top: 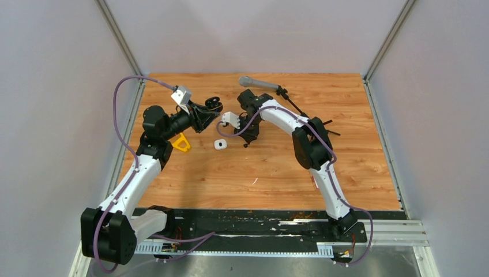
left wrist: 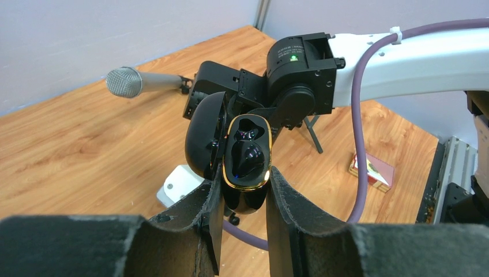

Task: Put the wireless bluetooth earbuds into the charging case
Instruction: Pick up the earbud from the center of the board.

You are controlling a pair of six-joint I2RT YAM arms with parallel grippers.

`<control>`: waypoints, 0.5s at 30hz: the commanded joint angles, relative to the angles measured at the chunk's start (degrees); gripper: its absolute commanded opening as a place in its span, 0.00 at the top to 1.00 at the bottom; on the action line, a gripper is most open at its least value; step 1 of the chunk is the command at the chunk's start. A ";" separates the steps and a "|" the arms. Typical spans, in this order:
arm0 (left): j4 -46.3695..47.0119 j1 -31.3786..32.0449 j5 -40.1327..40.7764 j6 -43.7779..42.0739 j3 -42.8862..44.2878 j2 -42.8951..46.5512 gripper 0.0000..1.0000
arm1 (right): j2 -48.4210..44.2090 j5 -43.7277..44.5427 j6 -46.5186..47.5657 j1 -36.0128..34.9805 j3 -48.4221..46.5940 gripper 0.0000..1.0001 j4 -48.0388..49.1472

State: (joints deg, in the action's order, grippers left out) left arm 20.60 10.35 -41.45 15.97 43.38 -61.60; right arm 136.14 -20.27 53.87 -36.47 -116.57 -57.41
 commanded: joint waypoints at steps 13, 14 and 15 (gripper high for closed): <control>3.49 -0.34 -0.07 1.00 1.22 -0.35 1.00 | -3.50 -2.73 0.26 -2.25 2.11 0.73 -3.66; 3.44 -0.33 -0.07 0.88 1.27 -0.29 1.00 | -3.76 -2.81 0.35 -2.28 2.06 0.73 -3.94; 3.28 -0.33 -0.05 0.76 1.27 -0.27 1.00 | -4.13 -2.95 0.40 -2.22 2.28 0.73 -4.16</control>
State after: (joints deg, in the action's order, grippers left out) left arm 21.39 10.35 -41.47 16.40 43.38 -61.91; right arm 135.20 -21.61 54.08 -38.44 -115.09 -59.16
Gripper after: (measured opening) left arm 0.353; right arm 0.268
